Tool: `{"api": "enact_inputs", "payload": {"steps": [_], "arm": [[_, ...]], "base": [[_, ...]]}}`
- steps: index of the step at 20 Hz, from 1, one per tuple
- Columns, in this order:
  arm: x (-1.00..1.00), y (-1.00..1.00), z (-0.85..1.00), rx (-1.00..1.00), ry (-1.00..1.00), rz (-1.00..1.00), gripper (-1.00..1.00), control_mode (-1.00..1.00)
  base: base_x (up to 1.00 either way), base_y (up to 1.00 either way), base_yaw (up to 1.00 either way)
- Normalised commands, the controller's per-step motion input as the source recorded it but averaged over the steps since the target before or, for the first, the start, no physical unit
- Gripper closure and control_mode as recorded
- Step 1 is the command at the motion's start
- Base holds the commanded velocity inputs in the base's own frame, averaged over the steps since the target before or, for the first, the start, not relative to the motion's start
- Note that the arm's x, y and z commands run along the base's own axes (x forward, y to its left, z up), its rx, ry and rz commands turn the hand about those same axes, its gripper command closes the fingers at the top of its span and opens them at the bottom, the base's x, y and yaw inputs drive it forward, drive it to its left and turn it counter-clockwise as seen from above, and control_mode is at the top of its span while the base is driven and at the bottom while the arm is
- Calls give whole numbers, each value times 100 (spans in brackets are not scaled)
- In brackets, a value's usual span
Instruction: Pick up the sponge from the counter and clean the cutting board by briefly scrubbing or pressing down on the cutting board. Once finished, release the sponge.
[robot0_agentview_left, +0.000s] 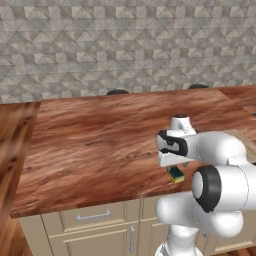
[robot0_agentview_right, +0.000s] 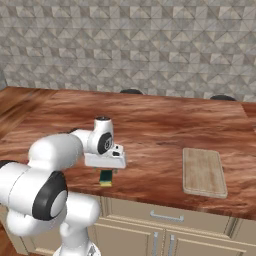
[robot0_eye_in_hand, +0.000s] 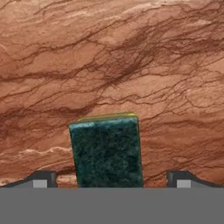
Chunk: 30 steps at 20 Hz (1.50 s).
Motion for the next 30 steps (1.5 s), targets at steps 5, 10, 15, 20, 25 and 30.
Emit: {"api": "enact_inputs", "payload": {"steps": [5, 10, 15, 20, 25, 30], "arm": [[1, -4, -45, 0, 0, 4, -100, -100], [0, 0, -25, 0, 0, 3, -100, -100], [0, 0, -20, 0, 0, 3, -100, -100], [-2, -3, -1, 0, 0, 0, 100, -100], [-11, -5, 10, 0, -9, 3, 100, -100], [-4, -21, 70, 2, -15, 4, 100, -100]], "base": [[0, 0, 0], [0, 0, 0], [0, 0, 0], [0, 0, 0], [0, 0, 0], [0, 0, 0]]}}
